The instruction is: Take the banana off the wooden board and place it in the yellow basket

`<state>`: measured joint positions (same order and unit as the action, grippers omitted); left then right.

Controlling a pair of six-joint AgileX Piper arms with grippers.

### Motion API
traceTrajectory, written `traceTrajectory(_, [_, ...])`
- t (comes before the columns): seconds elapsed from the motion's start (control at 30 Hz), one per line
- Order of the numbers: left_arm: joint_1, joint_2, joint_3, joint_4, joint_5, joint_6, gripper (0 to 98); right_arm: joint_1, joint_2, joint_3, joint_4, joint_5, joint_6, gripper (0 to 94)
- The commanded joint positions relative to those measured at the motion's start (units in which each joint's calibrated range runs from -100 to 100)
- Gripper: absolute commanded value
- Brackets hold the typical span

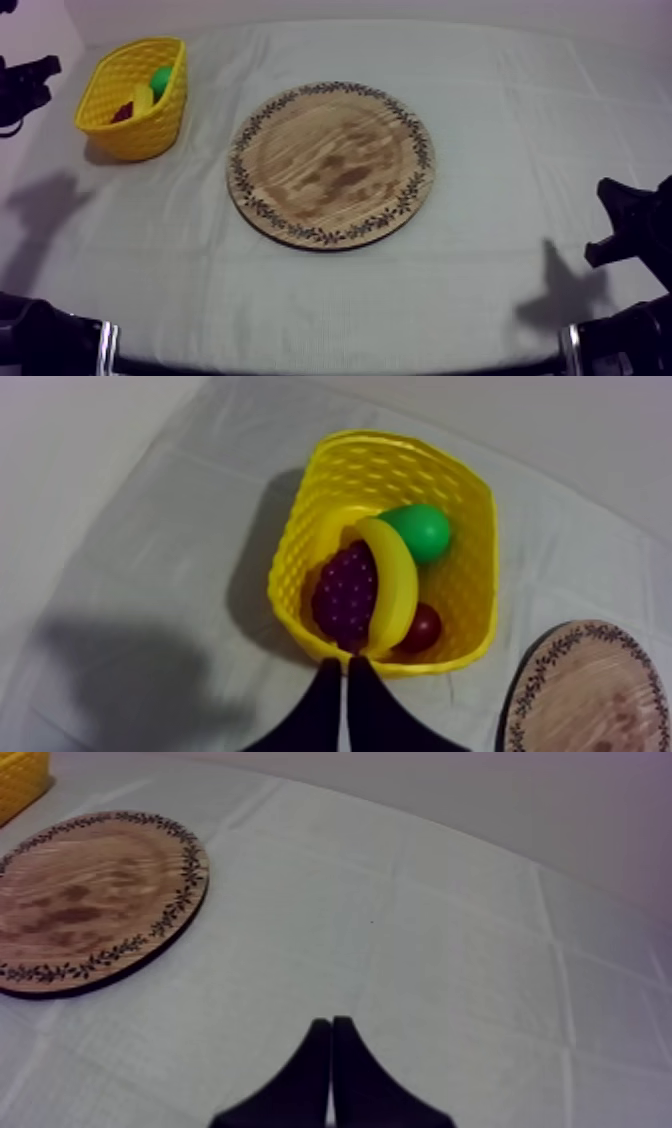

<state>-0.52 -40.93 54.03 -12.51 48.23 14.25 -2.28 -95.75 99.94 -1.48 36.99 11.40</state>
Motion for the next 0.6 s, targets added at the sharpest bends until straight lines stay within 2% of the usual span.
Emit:
traceTrajectory(0.0, [-0.02,-5.85,1.36,0.37,0.2,-0.31,0.0,-0.01,0.0,-0.05,-0.01,0.02,0.01,0.3])
traceTrajectory(0.33, [-0.26,-24.08,9.99,2.77,2.28,-2.88,0.0,-0.01,0.0,-0.05,-0.01,0.02,0.01,0.3])
traceTrajectory(0.57, [-0.81,-35.83,19.65,3.48,-0.63,-4.65,0.0,-0.01,0.0,-0.05,-0.01,0.02,0.01,0.3])
